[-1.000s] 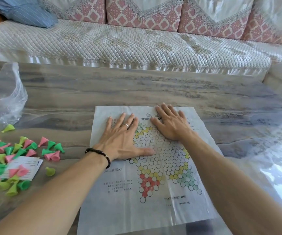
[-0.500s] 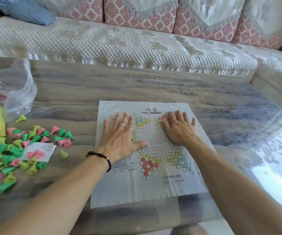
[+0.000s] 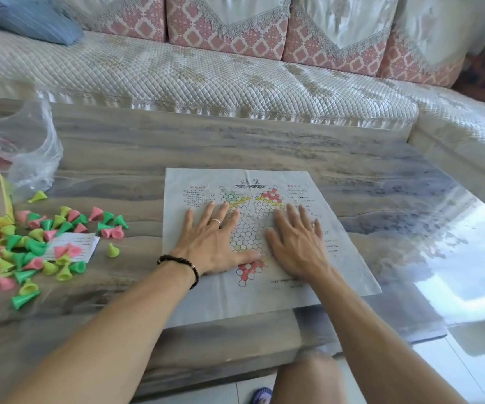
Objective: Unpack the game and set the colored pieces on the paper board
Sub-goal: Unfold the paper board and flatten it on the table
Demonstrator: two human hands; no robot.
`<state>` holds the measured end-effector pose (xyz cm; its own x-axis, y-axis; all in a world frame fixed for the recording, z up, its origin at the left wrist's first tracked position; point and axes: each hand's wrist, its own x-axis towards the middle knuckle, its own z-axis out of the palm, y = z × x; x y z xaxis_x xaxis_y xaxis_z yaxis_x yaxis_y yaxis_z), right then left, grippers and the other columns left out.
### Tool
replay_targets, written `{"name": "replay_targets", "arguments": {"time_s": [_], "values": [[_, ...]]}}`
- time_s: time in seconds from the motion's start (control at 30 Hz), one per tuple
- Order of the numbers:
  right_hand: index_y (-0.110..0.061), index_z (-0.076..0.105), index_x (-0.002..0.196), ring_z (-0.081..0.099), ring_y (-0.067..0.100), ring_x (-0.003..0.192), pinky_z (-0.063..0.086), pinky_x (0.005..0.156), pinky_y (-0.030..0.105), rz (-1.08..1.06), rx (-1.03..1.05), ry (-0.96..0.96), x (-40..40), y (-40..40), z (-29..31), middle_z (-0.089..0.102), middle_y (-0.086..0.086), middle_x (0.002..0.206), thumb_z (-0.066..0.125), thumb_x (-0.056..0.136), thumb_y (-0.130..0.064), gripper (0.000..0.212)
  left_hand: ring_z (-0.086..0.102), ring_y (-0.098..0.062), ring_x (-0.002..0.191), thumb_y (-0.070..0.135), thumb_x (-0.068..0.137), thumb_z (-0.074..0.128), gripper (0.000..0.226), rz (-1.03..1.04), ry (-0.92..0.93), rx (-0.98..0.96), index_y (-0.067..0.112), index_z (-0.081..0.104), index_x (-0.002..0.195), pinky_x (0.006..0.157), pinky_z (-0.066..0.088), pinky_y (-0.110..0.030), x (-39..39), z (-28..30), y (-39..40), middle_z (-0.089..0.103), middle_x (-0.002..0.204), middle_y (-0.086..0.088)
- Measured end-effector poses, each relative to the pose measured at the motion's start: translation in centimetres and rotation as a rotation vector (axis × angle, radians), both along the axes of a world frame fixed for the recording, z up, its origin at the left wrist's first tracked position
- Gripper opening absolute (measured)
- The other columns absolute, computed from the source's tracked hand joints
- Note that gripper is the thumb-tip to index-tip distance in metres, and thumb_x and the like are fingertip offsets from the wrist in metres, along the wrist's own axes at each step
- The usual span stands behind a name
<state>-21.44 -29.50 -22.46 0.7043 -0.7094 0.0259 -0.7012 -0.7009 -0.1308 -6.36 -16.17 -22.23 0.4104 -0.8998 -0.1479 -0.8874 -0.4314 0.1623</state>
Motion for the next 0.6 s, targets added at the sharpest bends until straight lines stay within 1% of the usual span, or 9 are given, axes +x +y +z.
{"name": "replay_targets", "arguments": {"time_s": [0.07, 0.13, 0.23, 0.3, 0.33, 0.4, 0.43, 0.53, 0.6], "values": [[-0.032, 0.013, 0.15, -0.002, 0.017, 0.148, 0.001, 0.119, 0.046, 0.048, -0.009, 0.002, -1.1, 0.6, -0.4, 0.004, -0.003, 0.161, 0.016, 0.094, -0.062, 0.064, -0.022, -0.023, 0.145, 0.093, 0.069, 0.013, 0.107, 0.007, -0.003, -0.001, 0.03, -0.008, 0.152, 0.113, -0.012, -0.061, -0.1, 0.1, 0.2, -0.017, 0.159, 0.002], [-0.031, 0.011, 0.15, -0.001, 0.018, 0.148, 0.004, 0.118, 0.048, -0.044, 0.014, 0.034, -2.3, -1.0, -0.2, 0.003, -0.003, 0.161, 0.014, 0.092, -0.065, 0.068, -0.019, -0.025, 0.146, 0.084, 0.08, 0.015, 0.096, -0.004, -0.02, -0.026, 0.024, -0.001, 0.153, 0.113, -0.01, -0.061, -1.0, 0.2, 0.5, -0.013, 0.16, -0.001], [-0.025, 0.013, 0.15, 0.001, 0.023, 0.148, 0.007, 0.117, 0.054, -0.17, 0.032, 0.08, -2.8, -1.7, 0.5, 0.004, 0.003, 0.161, 0.016, 0.093, -0.062, 0.068, 0.001, -0.026, 0.148, 0.058, 0.098, 0.024, 0.066, -0.025, -0.071, -0.168, 0.016, 0.022, 0.149, 0.115, 0.005, -0.061, -3.4, 0.0, 0.7, 0.009, 0.161, -0.003], [-0.023, 0.017, 0.15, 0.001, 0.024, 0.148, 0.006, 0.117, 0.052, -0.083, 0.01, 0.004, -2.1, 0.6, 0.4, 0.007, 0.005, 0.161, 0.021, 0.095, -0.058, 0.065, 0.011, -0.025, 0.147, 0.045, 0.102, 0.028, 0.05, -0.034, -0.087, -0.252, 0.017, 0.033, 0.143, 0.114, 0.013, -0.059, -4.3, -0.4, 0.6, 0.023, 0.158, -0.001], [-0.025, 0.016, 0.15, 0.001, 0.022, 0.148, 0.006, 0.118, 0.05, -0.01, 0.003, -0.021, -1.8, 2.0, 0.1, 0.007, 0.003, 0.161, 0.021, 0.095, -0.058, 0.064, 0.011, -0.024, 0.147, 0.042, 0.102, 0.027, 0.047, -0.034, -0.085, -0.273, 0.018, 0.034, 0.142, 0.114, 0.014, -0.058, -4.5, -0.6, 0.6, 0.024, 0.157, 0.0], [-0.031, 0.015, 0.151, 0.0, 0.018, 0.148, 0.005, 0.119, 0.046, 0.064, 0.004, -0.015, -2.3, 3.3, -0.2, 0.005, -0.002, 0.161, 0.019, 0.094, -0.061, 0.064, 0.006, -0.022, 0.148, 0.045, 0.101, 0.023, 0.052, -0.025, -0.068, -0.262, 0.021, 0.028, 0.147, 0.115, 0.01, -0.058, -4.6, -1.0, 0.9, 0.019, 0.16, 0.001], [-0.033, 0.013, 0.151, -0.001, 0.016, 0.148, 0.004, 0.119, 0.044, 0.053, 0.006, -0.001, -2.8, 2.9, -0.3, 0.004, -0.004, 0.161, 0.018, 0.093, -0.063, 0.065, 0.002, -0.021, 0.148, 0.052, 0.099, 0.022, 0.059, -0.022, -0.059, -0.241, 0.022, 0.023, 0.149, 0.116, 0.006, -0.058, -4.4, -1.1, 1.1, 0.013, 0.161, 0.002], [-0.036, 0.008, 0.151, -0.003, 0.015, 0.148, 0.003, 0.119, 0.046, -0.039, 0.022, 0.045, -4.9, 0.6, -0.2, 0.001, -0.006, 0.161, 0.013, 0.091, -0.067, 0.068, -0.01, -0.019, 0.148, 0.078, 0.085, 0.017, 0.087, -0.042, -0.049, -0.144, 0.024, 0.008, 0.153, 0.116, -0.002, -0.059, -4.4, -1.0, 1.9, -0.001, 0.162, 0.003], [-0.035, 0.006, 0.152, -0.003, 0.017, 0.148, 0.002, 0.119, 0.048, -0.103, 0.042, 0.091, -5.8, -0.5, 0.1, -0.001, -0.006, 0.161, 0.012, 0.091, -0.068, 0.07, -0.012, -0.019, 0.148, 0.085, 0.078, 0.014, 0.097, -0.045, -0.071, -0.114, 0.025, 0.002, 0.154, 0.114, -0.002, -0.062, -4.4, -0.9, 2.3, -0.005, 0.162, 0.003]]}}
